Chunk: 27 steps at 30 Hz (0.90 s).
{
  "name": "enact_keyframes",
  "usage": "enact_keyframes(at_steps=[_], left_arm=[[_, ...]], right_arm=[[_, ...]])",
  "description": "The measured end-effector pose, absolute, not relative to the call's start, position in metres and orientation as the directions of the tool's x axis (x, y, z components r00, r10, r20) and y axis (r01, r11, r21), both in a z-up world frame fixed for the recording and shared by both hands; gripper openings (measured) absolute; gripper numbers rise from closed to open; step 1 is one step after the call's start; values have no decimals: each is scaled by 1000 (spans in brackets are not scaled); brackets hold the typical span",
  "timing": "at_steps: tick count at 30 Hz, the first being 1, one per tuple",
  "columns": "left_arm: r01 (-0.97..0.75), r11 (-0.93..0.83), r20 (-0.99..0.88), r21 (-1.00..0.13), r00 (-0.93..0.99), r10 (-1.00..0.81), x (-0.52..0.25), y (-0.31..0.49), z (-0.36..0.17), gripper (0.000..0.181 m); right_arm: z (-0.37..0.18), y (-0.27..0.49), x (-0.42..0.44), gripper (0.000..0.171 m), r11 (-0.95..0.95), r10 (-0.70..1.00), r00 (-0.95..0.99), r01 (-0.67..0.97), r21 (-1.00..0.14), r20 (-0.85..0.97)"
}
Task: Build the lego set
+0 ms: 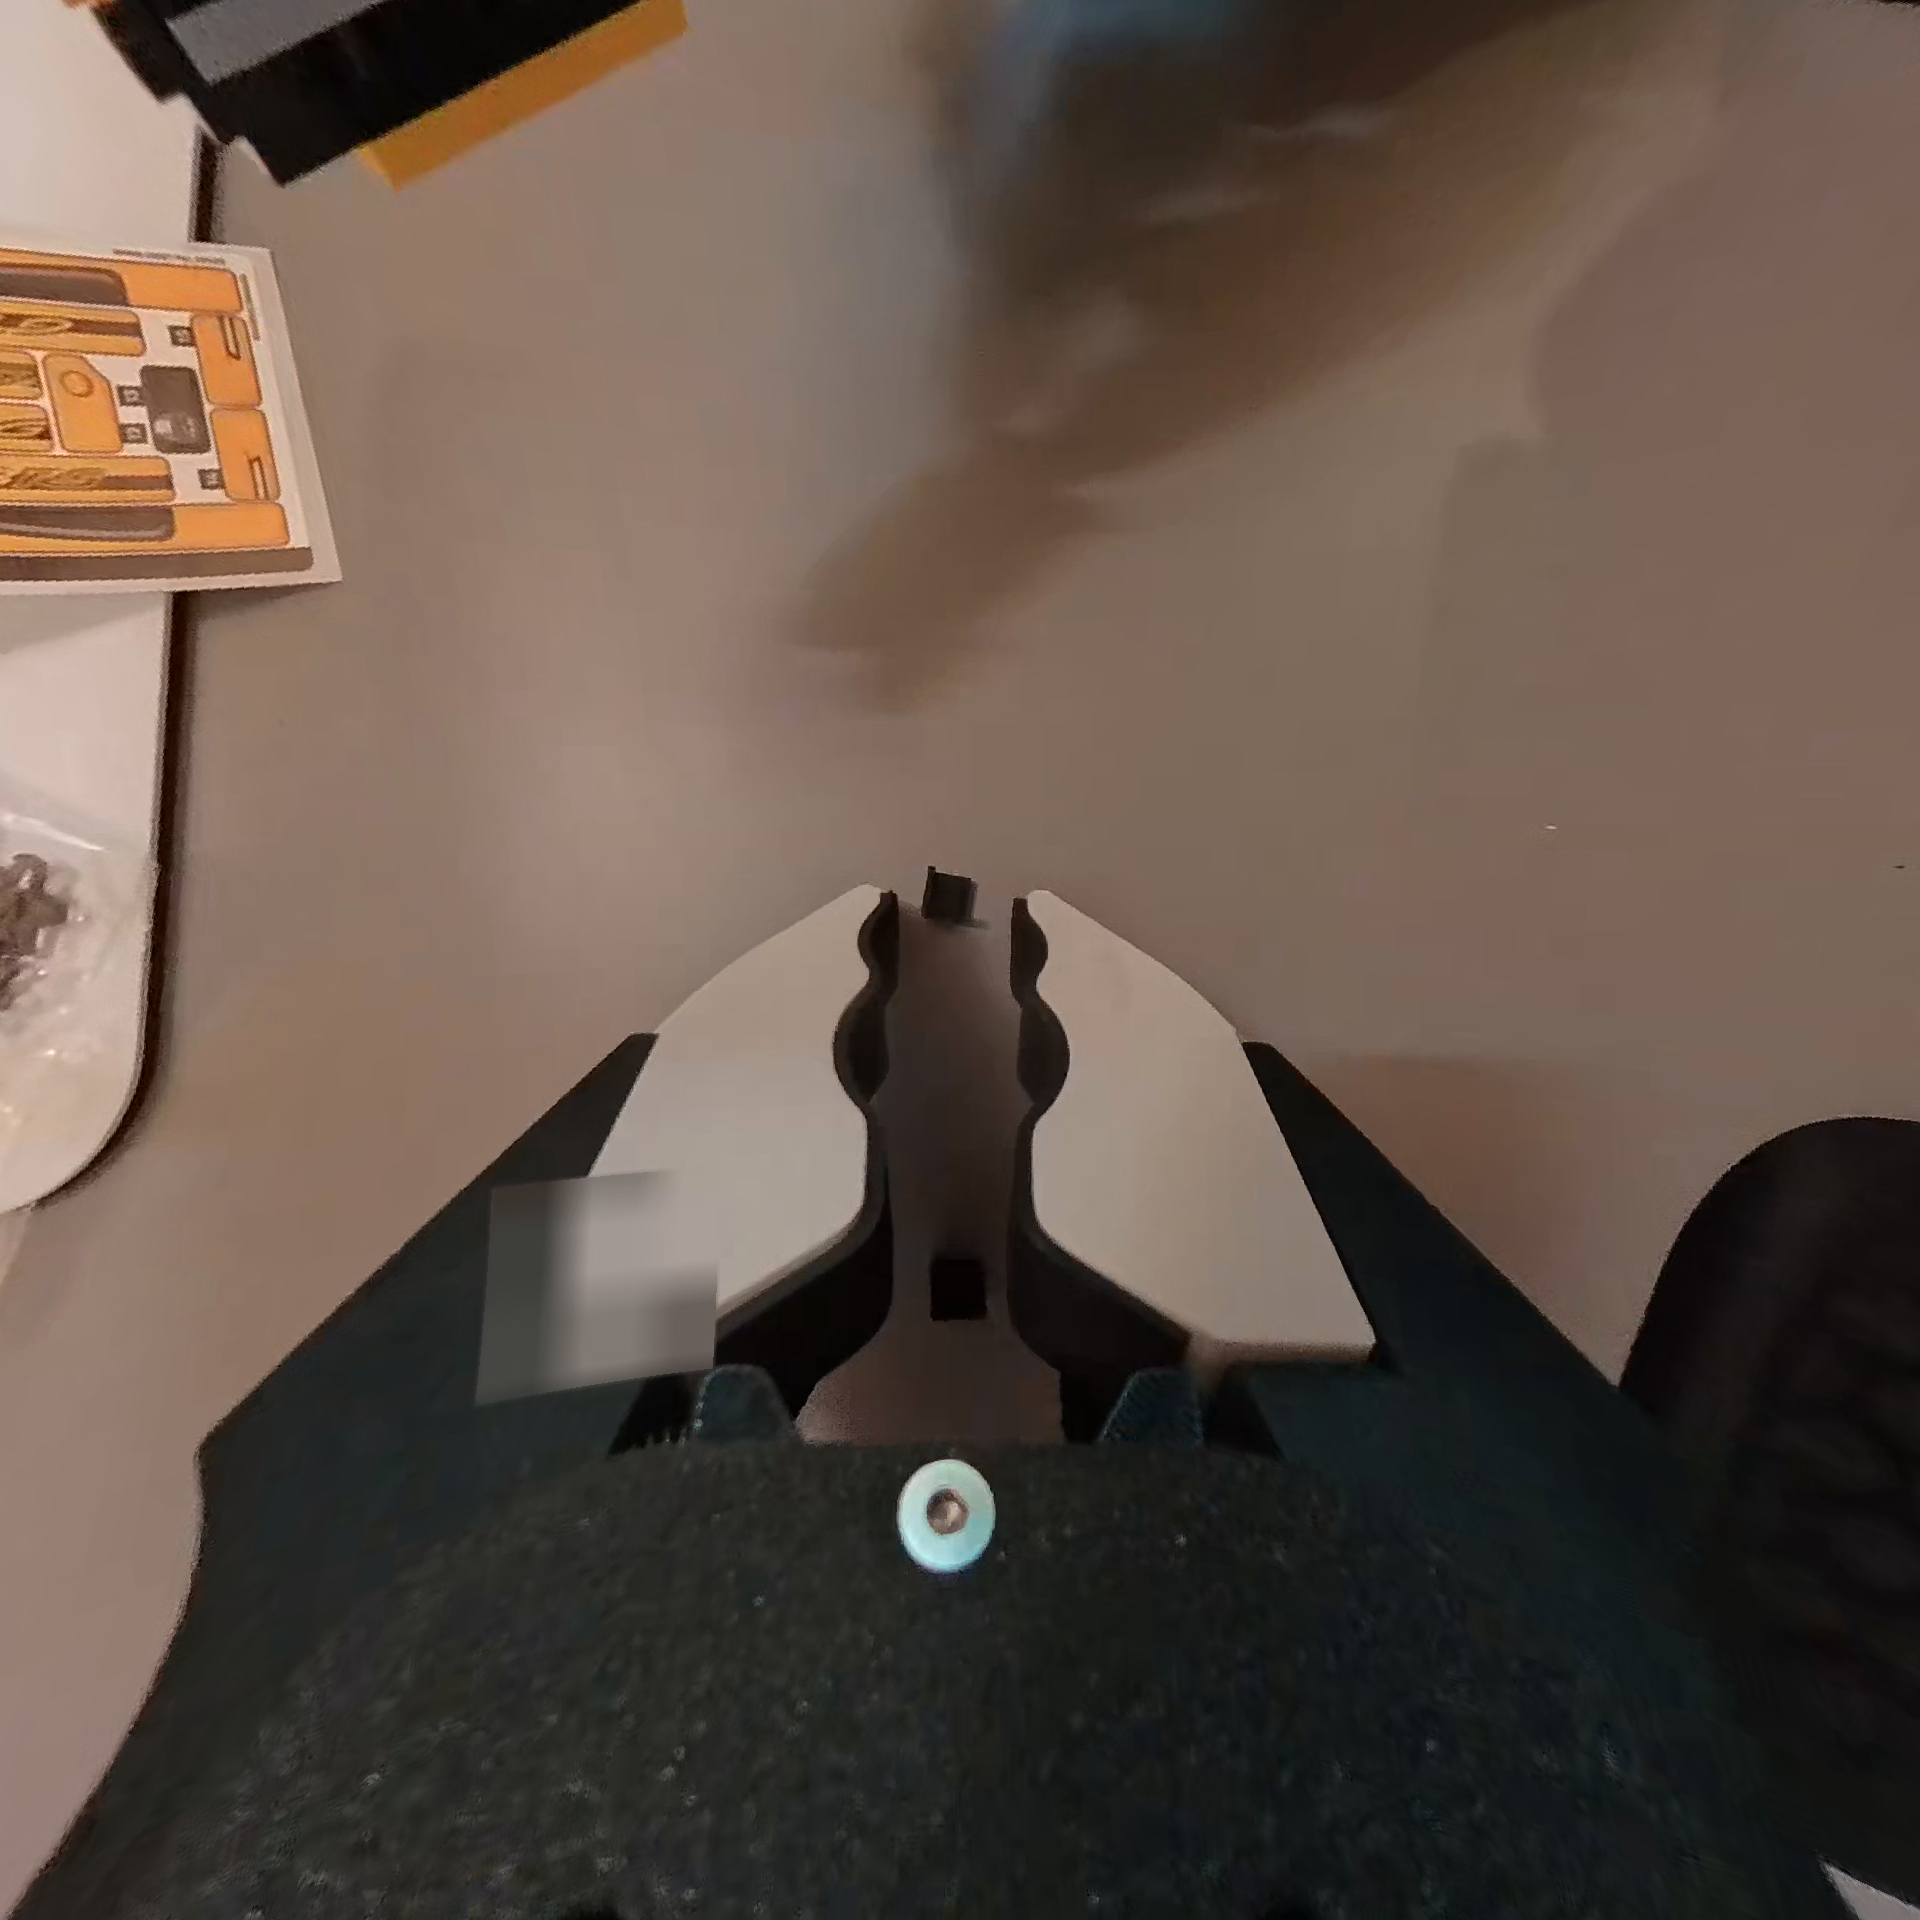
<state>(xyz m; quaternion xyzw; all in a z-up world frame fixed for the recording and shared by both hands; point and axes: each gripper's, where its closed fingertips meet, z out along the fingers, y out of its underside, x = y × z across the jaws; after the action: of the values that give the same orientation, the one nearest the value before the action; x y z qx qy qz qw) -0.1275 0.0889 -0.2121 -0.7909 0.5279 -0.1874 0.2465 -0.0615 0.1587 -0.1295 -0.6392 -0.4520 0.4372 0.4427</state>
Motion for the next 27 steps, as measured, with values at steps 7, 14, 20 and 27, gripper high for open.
enact_keyframes(at_steps=[7,14,20,27], left_arm=[[-716,-313,14,-624,391,-920,-128,92,-212,7],[-676,-337,-1,-655,446,-895,-121,88,-183,7],[-737,-274,-60,-618,392,-918,-106,85,-150,7],[-798,-219,-13,-562,273,-962,-79,74,-154,7]], right_arm=[[-133,158,-62,8,-210,965,200,201,-957,-170],[-147,146,-66,7,-220,973,139,290,-931,-187],[-174,110,-72,7,-134,986,-24,468,-873,-164],[-174,91,-72,7,-141,964,-132,478,-867,-229]])
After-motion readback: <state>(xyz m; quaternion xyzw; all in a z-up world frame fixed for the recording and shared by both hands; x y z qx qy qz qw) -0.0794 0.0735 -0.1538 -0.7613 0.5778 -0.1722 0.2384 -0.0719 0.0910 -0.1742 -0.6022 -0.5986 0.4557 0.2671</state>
